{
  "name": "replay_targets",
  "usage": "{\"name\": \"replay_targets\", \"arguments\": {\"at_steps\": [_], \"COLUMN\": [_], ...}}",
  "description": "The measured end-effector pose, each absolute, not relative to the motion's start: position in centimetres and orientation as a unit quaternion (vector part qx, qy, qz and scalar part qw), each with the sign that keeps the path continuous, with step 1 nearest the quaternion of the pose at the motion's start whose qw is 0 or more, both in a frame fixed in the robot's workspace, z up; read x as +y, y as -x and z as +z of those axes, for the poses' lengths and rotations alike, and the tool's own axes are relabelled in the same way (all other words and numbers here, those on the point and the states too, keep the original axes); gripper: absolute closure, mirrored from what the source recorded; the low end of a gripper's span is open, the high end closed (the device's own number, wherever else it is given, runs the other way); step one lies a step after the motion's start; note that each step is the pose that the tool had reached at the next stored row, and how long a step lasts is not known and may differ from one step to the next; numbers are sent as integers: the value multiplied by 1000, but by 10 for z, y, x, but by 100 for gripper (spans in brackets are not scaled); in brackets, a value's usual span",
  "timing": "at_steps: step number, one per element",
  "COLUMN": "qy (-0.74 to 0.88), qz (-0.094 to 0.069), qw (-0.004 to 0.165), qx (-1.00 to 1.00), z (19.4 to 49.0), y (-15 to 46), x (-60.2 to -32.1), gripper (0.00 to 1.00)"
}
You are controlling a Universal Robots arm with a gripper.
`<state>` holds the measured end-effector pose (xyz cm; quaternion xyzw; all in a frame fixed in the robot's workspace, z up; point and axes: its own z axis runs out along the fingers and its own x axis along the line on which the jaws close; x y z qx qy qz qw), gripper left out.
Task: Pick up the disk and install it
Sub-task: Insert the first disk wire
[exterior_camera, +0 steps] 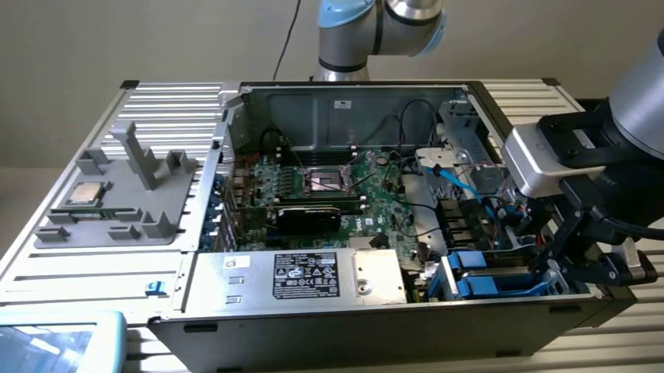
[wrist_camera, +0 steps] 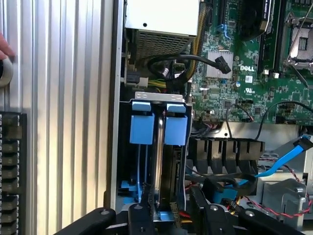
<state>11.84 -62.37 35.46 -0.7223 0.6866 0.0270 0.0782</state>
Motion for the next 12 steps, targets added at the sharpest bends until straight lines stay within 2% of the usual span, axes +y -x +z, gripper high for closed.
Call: {"name": "replay_targets", "arguments": {"at_steps": [12], "qy": [785], "qz": [34], "qw": [75], "qx": [614], "z": [346], "y": [-119], "x": [-624], "gripper": [58]}}
